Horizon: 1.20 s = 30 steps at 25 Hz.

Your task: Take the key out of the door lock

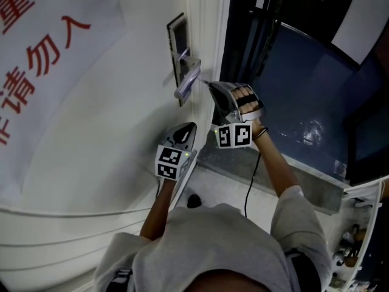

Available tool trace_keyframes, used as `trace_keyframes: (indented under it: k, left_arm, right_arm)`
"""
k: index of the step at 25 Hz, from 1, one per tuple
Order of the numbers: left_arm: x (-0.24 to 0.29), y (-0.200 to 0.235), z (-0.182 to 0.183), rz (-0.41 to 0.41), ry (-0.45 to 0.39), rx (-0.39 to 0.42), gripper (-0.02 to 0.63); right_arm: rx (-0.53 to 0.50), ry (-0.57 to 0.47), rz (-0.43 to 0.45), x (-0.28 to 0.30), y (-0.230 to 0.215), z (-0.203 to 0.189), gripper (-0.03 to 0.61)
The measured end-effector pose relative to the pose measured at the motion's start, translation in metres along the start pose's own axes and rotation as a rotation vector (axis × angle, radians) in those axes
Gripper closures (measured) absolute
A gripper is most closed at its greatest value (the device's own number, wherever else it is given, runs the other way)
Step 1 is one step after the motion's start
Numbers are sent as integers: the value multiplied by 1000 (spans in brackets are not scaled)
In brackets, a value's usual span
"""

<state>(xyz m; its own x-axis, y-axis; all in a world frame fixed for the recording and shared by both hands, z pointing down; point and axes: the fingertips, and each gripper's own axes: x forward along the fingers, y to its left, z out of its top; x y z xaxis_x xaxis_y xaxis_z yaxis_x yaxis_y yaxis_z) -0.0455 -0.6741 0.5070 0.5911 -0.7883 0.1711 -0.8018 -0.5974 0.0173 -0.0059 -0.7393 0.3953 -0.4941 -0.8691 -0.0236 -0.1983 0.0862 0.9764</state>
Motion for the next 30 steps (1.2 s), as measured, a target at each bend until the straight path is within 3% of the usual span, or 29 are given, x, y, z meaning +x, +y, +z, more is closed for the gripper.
trace_keyframes:
  k: [9, 15, 22, 30]
  left_arm:
    - [-18, -1, 7, 40, -13, 9, 595]
    - [-33, -12, 6, 63, -22, 9, 595]
    - [-63, -37, -5, 89, -13, 2, 595]
    - [-97, -70, -15, 108, -13, 8, 595]
  right_arm:
    - [665, 46, 65, -46, 9, -23, 549]
    - [1005, 91, 66, -90, 34, -44, 549]
    - [1135, 136, 18, -152, 53, -53, 549]
    - [1148, 158, -21, -227, 62, -37, 549]
